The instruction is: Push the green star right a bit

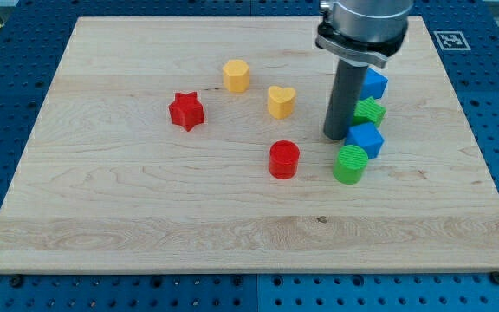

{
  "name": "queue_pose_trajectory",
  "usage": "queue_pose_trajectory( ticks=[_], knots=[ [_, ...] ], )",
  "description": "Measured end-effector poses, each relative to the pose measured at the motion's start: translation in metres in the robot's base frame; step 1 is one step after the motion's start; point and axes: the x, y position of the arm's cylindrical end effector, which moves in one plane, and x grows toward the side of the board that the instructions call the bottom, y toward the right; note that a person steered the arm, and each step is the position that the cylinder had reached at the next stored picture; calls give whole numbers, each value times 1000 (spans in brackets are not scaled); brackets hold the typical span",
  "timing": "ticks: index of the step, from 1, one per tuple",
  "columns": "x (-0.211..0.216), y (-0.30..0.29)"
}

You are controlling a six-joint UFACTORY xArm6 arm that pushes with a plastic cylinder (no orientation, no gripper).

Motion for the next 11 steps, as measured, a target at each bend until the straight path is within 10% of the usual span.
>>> queue_pose_trajectory(
  ticks=[11],
  knots=[
    [-62, 61]
  ],
)
